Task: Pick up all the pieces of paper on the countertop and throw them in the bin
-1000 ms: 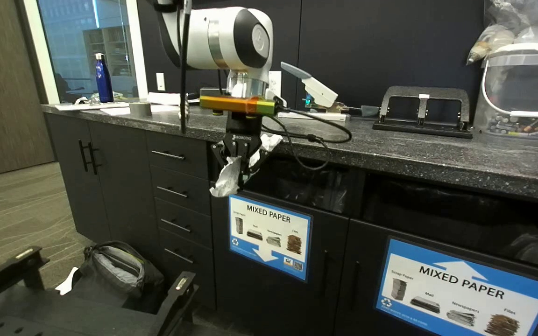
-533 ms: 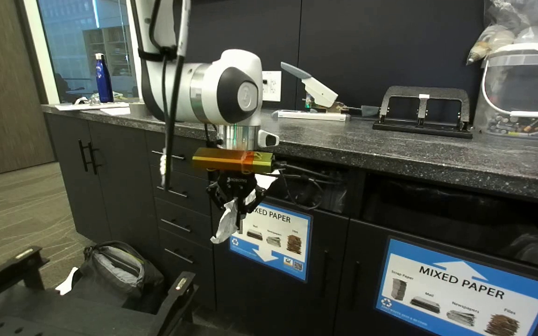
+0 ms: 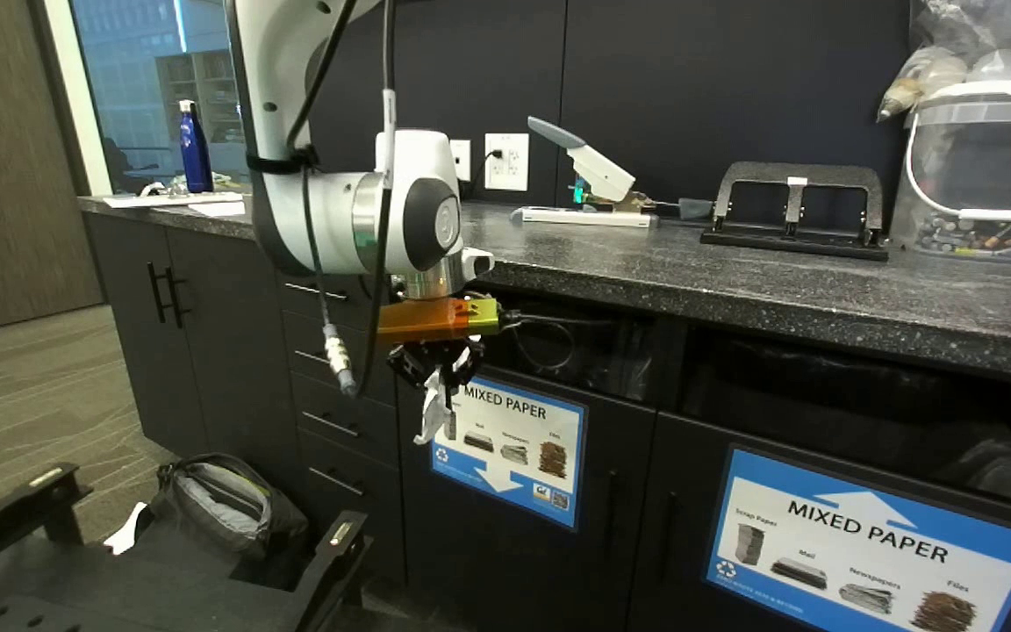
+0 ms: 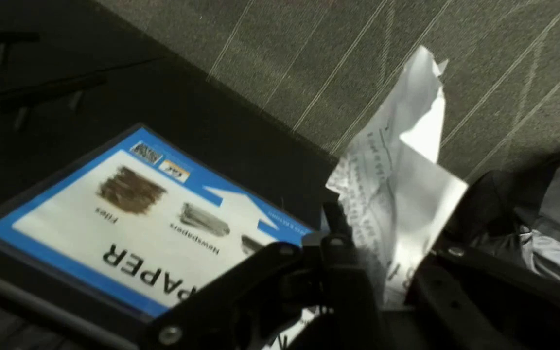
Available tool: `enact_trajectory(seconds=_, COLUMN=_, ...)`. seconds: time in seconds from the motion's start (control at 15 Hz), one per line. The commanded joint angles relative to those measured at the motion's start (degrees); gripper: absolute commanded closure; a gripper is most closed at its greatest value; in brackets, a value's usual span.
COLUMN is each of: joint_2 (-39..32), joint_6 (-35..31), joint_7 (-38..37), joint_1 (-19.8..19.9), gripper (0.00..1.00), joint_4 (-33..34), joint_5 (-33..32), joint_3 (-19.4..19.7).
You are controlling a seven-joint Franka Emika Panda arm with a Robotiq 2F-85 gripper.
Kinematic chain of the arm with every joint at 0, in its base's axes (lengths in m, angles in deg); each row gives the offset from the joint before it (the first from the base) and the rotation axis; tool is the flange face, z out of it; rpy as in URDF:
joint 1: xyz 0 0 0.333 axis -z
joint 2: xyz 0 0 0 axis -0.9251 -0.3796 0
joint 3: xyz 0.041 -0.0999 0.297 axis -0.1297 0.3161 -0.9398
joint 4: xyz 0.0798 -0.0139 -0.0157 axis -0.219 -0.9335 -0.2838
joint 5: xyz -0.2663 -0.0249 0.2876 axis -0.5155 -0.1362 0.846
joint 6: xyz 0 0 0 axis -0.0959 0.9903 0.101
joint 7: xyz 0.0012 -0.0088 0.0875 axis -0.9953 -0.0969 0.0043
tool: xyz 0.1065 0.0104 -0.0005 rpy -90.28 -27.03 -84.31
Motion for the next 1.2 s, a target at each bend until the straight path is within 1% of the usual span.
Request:
enact_trajectory(seconds=0.0, joint_2=-2.33, joint_6=-5.58, joint_7=-3.17, joint_1=-4.66, gripper=0.91, joint_4=4.09, joint_5=-1.5, joint_3=4.65)
enact_trajectory(seconds=0.07, joint_2=-2.78, joint_6=-6.85, joint_7=-3.81, joint_1=-5.68, gripper=0.92, joint_4=5.0, joint_5=-1.15, joint_3=5.87)
enact_trajectory(seconds=0.13, joint_2=-4.03, joint_6=-9.97, joint_7=-5.33, joint_1=-7.94, gripper=0.91, joint_4=5.96, joint_5=-0.6, joint_3=8.42)
enact_trajectory(seconds=0.2, joint_2=-4.92, joint_6=-12.92, joint_7=-6.57, joint_1=-9.37, gripper=0.92, joint_4=6.62, joint_5=0.22, joint_3=10.21)
enact_trajectory(seconds=0.27, joint_2=-5.78, joint_6=-15.52, joint_7=-7.63, joint_1=-10.74, gripper=0.9, joint_4=7.14, joint_5=1.36, joint_3=11.8)
enact_trajectory(seconds=0.33, joint_2=-7.02, joint_6=-18.71, joint_7=-8.74, joint_1=-12.32, gripper=0.91, joint_4=7.22, joint_5=3.04, joint_3=13.41)
enact_trajectory(seconds=0.4, joint_2=-8.1, joint_6=-21.66, joint_7=-9.59, joint_1=-14.08, gripper=0.89, joint_4=7.28, joint_5=5.21, joint_3=14.94)
enact_trajectory(seconds=0.47, joint_2=-8.77, joint_6=-24.04, joint_7=-10.17, joint_1=-15.28, gripper=0.91, joint_4=7.3, joint_5=7.81, joint_3=15.73)
enact_trajectory(seconds=0.67, joint_2=-12.15, joint_6=-31.12, joint_7=-10.77, joint_1=-18.2, gripper=0.91, joint_4=8.14, joint_5=17.09, joint_3=16.79)
enact_trajectory(seconds=0.87, joint_2=-16.6, joint_6=-37.0, joint_7=-10.49, joint_1=-20.59, gripper=0.91, joint_4=10.89, joint_5=26.79, joint_3=16.91)
enact_trajectory(seconds=0.93, joint_2=-17.88, joint_6=-38.57, joint_7=-10.23, joint_1=-21.13, gripper=0.9, joint_4=12.08, joint_5=29.77, joint_3=16.85)
enact_trajectory(seconds=1.13, joint_2=-20.41, joint_6=-41.75, joint_7=-9.07, joint_1=-21.96, gripper=0.91, joint_4=14.86, joint_5=36.79, joint_3=16.32)
